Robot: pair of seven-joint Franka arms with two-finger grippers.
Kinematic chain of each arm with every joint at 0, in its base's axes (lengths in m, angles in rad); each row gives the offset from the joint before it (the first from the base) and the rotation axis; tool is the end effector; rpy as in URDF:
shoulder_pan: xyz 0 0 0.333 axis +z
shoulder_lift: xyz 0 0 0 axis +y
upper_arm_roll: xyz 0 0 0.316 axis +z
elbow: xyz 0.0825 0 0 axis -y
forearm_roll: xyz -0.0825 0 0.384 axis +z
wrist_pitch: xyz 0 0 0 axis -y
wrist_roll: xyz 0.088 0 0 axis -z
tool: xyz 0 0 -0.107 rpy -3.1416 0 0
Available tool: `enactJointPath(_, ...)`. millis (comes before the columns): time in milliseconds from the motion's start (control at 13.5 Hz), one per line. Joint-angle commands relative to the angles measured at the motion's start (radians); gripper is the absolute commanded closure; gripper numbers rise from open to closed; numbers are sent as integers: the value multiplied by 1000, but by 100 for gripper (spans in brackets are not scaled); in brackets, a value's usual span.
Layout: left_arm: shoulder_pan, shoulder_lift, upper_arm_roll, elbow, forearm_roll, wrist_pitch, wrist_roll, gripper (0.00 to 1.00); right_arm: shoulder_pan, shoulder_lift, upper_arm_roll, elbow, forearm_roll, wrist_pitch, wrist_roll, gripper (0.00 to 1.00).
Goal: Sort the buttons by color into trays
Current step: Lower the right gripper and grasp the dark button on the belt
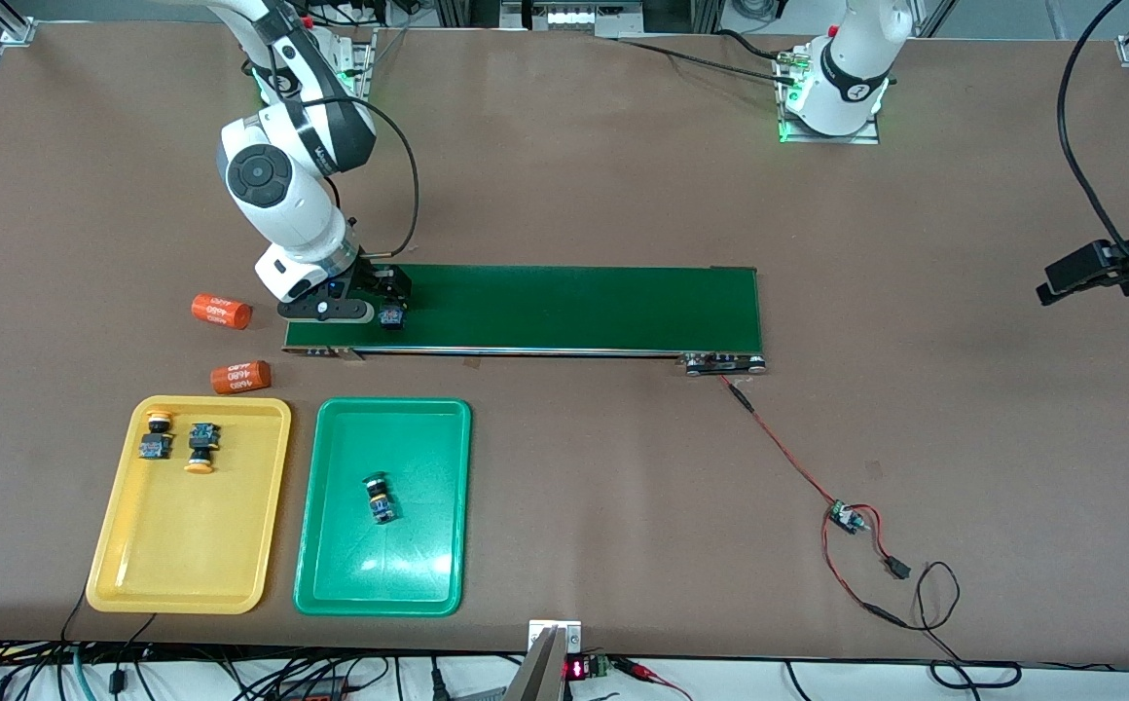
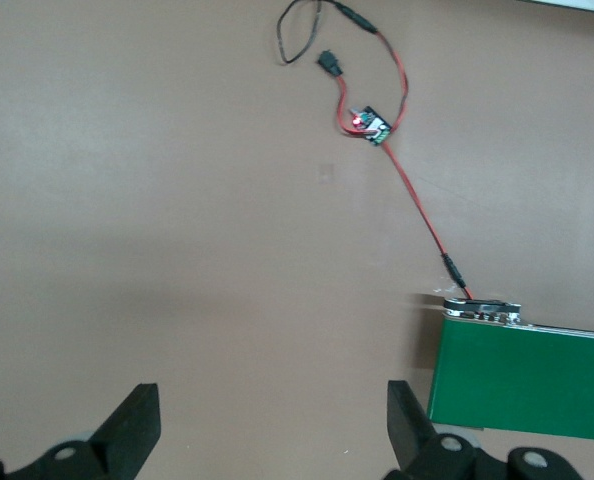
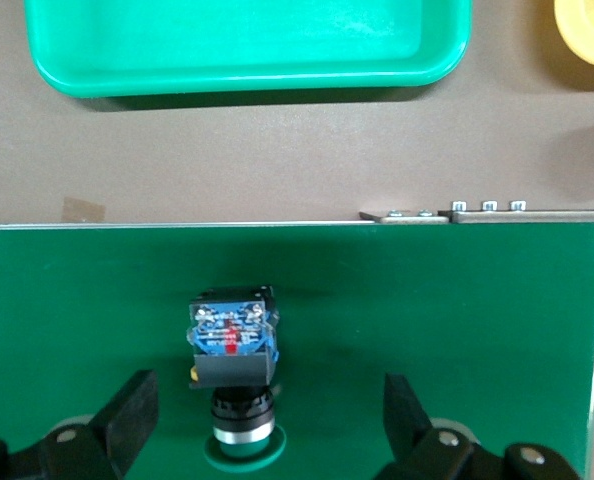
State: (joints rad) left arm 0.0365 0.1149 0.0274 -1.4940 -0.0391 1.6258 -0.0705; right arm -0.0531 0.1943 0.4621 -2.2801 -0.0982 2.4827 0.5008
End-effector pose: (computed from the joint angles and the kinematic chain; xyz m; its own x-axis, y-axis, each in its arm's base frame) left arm 0.5939 0.0331 0.5999 0.9906 0.1358 0.0143 0.1352 -0.9901 0.0370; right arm 0.4900 0.2133 0.2811 0.9996 -0.0241 0.0170 -0.0235 -0.9991 -0.0363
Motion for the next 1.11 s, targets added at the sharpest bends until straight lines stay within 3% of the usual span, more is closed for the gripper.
enactJointPath(0,3,-18,-3,-9,4,0,17,0,-17,23,10,2,-35,21,18,0)
enactJointPath(371,17,-73,-3,-11,-8,-92,12,0,-31,59,4,4,-74,51,16,0)
enactJointPath(669,17,-97,-1,-9,-10,-158,5,0,-43,74,3,5,-110,61,15,15)
enactJointPath(743,19,-93,8,-9,-7,-156,5,0,-45,79,3,10,-117,62,15,22)
enactJointPath(1040,46,-84,13,-9,-10,-147,6,0,-45,83,-9,11,-118,61,12,71)
